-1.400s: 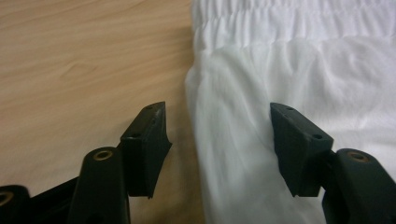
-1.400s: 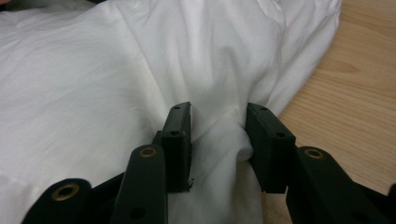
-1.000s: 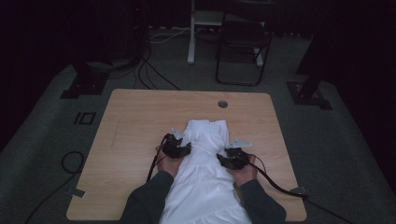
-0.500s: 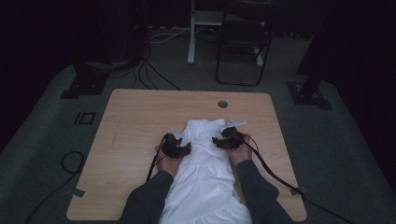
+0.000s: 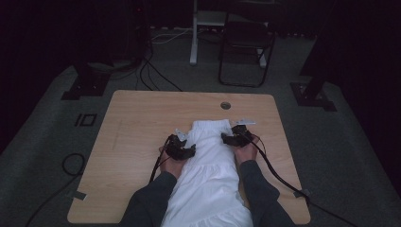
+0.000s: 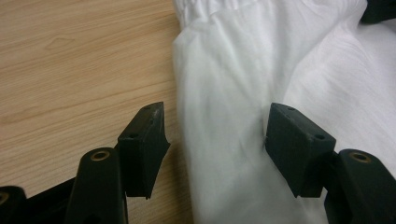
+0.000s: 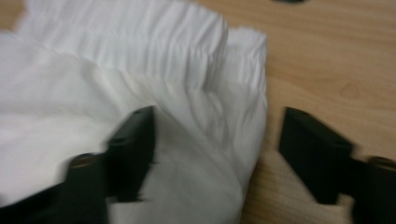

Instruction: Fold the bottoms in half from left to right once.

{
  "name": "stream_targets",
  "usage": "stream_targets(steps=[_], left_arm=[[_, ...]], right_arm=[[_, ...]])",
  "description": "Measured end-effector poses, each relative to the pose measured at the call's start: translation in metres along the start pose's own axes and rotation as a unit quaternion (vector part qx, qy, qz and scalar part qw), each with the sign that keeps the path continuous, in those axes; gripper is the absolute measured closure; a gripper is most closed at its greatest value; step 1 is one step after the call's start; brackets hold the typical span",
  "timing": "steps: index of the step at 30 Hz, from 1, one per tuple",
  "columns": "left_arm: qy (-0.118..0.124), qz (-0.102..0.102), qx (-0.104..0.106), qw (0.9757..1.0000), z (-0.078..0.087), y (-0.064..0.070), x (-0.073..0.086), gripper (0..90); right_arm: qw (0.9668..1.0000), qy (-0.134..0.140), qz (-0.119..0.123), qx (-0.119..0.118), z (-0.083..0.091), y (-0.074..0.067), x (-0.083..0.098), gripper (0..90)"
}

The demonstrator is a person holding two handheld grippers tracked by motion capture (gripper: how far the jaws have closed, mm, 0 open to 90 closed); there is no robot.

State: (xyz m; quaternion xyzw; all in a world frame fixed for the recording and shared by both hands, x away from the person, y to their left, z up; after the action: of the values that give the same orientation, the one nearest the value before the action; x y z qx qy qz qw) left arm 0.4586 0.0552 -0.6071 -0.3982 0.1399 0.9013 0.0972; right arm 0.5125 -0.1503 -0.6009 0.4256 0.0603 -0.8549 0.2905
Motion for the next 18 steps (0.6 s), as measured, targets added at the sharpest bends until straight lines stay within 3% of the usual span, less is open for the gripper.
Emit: stream_targets(steps=[3,7,10,12,16,18], left_arm=[[-0.002,0.000,0.001,1.0000,0.000,0.002,-0.002,38.4],[0.010,-0.006,0.013,0.9998,0.003,0.005,-0.013,38.2],[0.022,-0.009,0.036,0.9991,0.003,0.008,-0.029,35.9],[0.017,-0.010,0.035,0.9992,-0.004,0.005,-0.035,35.1],[-0.004,0.013,0.038,0.9992,-0.019,-0.006,-0.036,34.7],[-0.018,0.013,0.036,0.9991,-0.025,-0.010,-0.032,33.8]], right_arm=[[0.9995,0.017,-0.020,-0.019,0.000,0.000,-0.005,13.1],[0.9993,-0.031,-0.018,-0.014,-0.016,0.004,0.006,10.3],[0.9996,-0.028,0.003,-0.009,-0.017,0.001,0.006,23.4],[0.9995,-0.029,0.013,-0.007,-0.016,-0.002,0.005,29.0],[0.9995,-0.024,0.019,0.001,-0.016,-0.004,0.005,29.4],[0.9996,-0.022,0.018,0.002,-0.016,-0.004,0.006,29.5]])
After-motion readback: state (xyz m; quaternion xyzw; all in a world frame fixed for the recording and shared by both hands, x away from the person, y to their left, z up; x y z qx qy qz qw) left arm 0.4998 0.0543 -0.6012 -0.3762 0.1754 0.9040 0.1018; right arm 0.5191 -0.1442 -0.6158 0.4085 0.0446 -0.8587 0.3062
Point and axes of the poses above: each handheld gripper's, and its own axes: z roughly backward along the jaws, x roughly out of its underside, y roughly to its right, the point moved 8 cm from there along -z, roughly forward along the jaws, and after that the axes turned 15 degrees about z, right-handed, at the moved point
